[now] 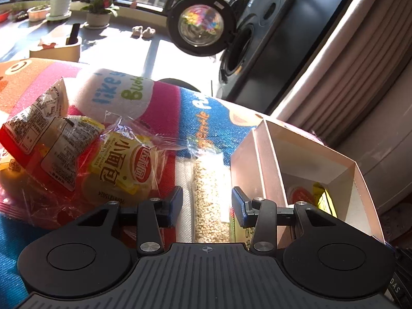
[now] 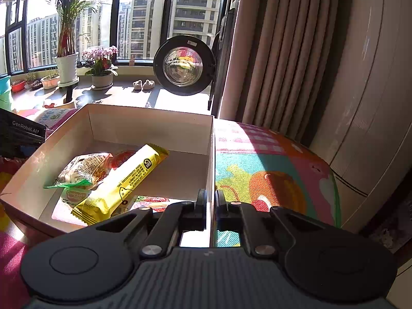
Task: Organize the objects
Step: 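Reach the left gripper to the long grain-stick packet and grasp it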
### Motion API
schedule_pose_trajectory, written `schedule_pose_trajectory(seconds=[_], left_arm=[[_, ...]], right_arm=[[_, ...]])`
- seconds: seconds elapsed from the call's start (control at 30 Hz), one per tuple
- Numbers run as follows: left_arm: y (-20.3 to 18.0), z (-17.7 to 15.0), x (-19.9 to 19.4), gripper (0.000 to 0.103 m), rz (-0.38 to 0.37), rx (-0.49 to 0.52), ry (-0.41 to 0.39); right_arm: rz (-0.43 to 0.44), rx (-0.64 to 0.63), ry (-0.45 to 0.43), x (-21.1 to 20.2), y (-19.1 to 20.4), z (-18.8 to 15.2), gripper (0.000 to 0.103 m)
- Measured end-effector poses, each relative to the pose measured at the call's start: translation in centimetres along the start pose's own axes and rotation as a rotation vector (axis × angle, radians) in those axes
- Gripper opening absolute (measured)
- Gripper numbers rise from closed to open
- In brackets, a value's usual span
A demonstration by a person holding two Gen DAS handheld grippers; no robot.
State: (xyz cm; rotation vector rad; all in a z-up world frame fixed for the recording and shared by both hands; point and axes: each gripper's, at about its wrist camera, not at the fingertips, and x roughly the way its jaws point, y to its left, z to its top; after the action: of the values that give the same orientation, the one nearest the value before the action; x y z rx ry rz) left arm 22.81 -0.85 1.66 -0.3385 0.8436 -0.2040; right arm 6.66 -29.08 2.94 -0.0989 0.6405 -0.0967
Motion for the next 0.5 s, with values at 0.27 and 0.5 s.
schedule_pose_trajectory(seconds=[0.27,0.5], left_arm=[[-0.6,-1.2,-1.8,0.032,0.02,0.079,0.035],[0.1,-4.2,-5.1,0.031,0.01,0.131,0.054]], right_arm=[[-0.003,0.001,0.002,0.0,-0.1,0.0,0.008],[-0.001,-0.001,0.003,-0.1,-0.1,0.0,0.008]])
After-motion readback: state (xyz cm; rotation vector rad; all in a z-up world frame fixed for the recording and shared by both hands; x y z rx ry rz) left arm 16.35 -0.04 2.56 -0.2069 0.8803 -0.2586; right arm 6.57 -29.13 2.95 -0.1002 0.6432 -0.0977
